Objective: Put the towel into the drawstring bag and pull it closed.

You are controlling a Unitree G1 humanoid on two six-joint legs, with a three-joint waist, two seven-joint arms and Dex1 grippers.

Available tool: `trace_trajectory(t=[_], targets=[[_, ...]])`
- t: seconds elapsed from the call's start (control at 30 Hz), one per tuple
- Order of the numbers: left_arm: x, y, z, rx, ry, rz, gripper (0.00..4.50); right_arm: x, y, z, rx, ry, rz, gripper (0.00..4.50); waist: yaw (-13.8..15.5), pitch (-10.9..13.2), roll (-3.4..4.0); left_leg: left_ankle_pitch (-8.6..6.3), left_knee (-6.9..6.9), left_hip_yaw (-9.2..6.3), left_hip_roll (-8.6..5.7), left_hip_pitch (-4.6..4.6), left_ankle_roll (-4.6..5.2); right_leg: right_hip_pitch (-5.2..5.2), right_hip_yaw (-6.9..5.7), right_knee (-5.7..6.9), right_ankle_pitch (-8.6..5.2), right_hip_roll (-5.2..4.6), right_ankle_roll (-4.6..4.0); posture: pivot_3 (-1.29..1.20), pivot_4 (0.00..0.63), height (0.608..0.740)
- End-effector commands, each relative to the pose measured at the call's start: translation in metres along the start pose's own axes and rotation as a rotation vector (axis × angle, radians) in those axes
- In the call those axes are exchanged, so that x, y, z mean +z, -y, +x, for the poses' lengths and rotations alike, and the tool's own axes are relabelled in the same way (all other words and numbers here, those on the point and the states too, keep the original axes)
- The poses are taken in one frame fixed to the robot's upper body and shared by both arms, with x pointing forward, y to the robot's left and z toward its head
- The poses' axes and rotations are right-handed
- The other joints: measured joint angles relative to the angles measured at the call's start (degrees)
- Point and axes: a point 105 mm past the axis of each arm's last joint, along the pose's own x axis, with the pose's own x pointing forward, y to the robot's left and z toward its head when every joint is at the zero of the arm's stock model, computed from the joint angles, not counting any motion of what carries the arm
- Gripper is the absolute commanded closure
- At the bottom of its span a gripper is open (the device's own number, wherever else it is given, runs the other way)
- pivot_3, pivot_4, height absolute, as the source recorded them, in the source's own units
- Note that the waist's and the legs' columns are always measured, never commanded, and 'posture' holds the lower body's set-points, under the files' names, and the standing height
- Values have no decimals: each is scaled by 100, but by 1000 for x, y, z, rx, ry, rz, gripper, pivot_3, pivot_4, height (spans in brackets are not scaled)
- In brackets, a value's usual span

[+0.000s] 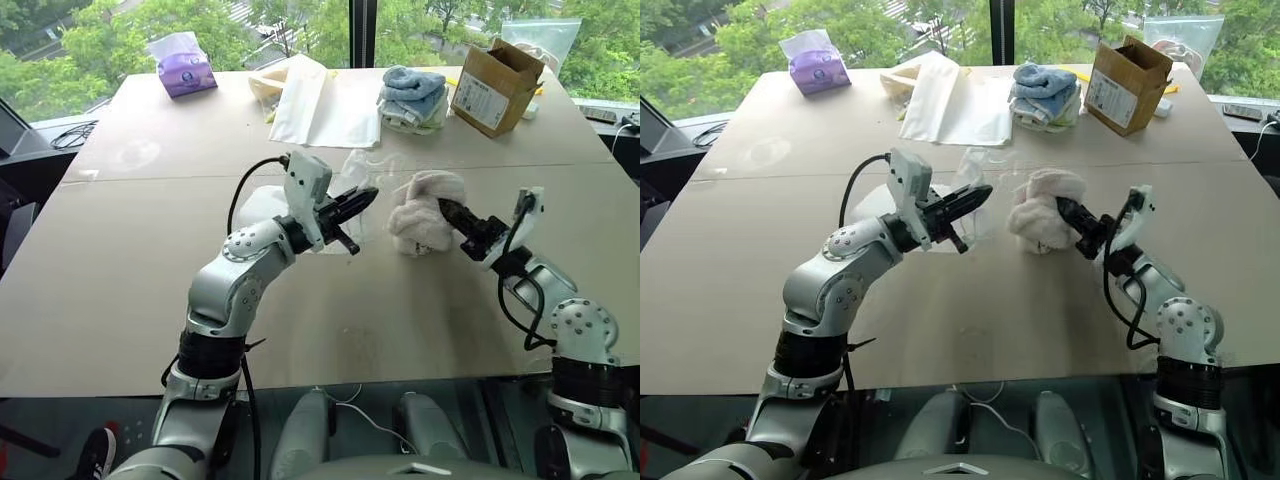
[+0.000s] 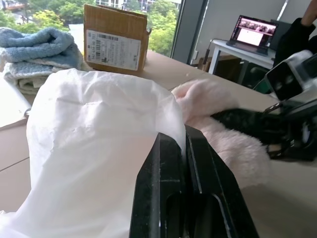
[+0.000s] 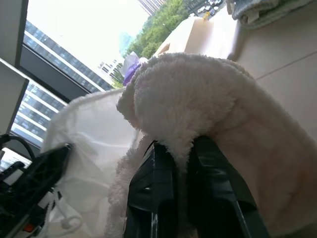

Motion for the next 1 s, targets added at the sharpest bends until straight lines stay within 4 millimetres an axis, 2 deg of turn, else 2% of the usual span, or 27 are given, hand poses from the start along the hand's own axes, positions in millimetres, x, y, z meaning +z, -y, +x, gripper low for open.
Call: trace_trajectory(t=[0.03,0.17,0.23,0.3,0.37,0.43,0.5,0.6,0.63,0.67,0.7,0.77,0.9,0.93,1.0], targets=[[12,-9,-4,-3,59,81,4500,22,-24,-6,72,92,-15,4449,10,0,0,0,0,-1,0,-1,0,0,-2,0,0,0,0,0,150,740],[27,-12,-5,-50,132,204,4500,41,-30,-11,78,178,-18,4449,24,0,0,-1,1,-1,-1,-3,1,0,-2,-2,0,-2,0,0,150,740],[37,-8,-3,-89,189,218,4500,54,-34,-14,97,249,29,4449,31,0,-1,0,1,-1,-2,-3,0,0,-4,-2,0,-2,0,0,150,740],[33,-3,0,-119,172,202,4500,57,-27,-17,64,278,74,4449,27,0,0,0,1,-2,-1,-4,1,0,-4,-2,0,-3,0,0,150,740],[0,5,0,-154,30,246,4500,39,2,-19,-92,216,99,4449,16,-2,0,-1,0,-1,-1,-3,1,2,-3,-2,0,-3,0,0,150,740],[-17,17,-3,-199,-15,245,4500,5,44,-29,-324,78,113,4449,6,-5,2,-1,-6,0,-2,5,2,7,-2,-3,0,-3,0,0,150,740],[-20,25,-4,-202,-1,221,4500,-15,70,-44,-479,-12,63,4449,8,-4,2,0,-8,1,-1,0,1,1,0,-4,0,-3,0,0,150,740],[-16,21,1,-129,31,179,4500,-18,87,-58,-585,-14,50,4449,22,-4,2,0,-6,1,-1,-8,1,-9,1,1,0,-4,0,0,150,740],[-16,15,3,-76,26,165,4500,-15,90,-60,-600,-2,37,4094,45,-5,1,-1,-3,0,3,-2,2,-1,1,0,0,-1,0,0,150,740],[-17,8,6,-26,18,151,4500,-11,91,-62,-613,10,30,4094,64,-5,1,-10,5,-9,2,5,19,13,-6,1,0,-2,0,0,150,740],[-16,2,7,25,18,142,4500,-7,92,-64,-615,22,26,3632,82,-5,1,-12,8,-13,0,10,23,23,-10,0,0,-2,0,0,150,740],[-11,-11,11,130,35,119,4500,1,84,-62,-576,35,14,3075,82,-5,1,-12,11,-17,-4,12,25,29,-10,1,0,-2,1,0,150,740],[-1,-26,16,251,70,72,4500,8,62,-57,-435,34,-1,1332,70,-5,1,-11,13,-18,-5,8,25,28,-11,1,0,-2,1,0,150,740],[1,-28,17,267,77,62,4500,12,58,-56,-407,46,-15,1125,66,-5,1,-11,13,-18,-5,8,24,27,-12,1,0,-1,1,0,150,740],[4,-27,19,274,85,47,4500,16,56,-56,-401,61,-44,138,42,-5,1,-8,10,-16,-5,4,19,25,-14,-2,0,-1,1,0,150,740]])
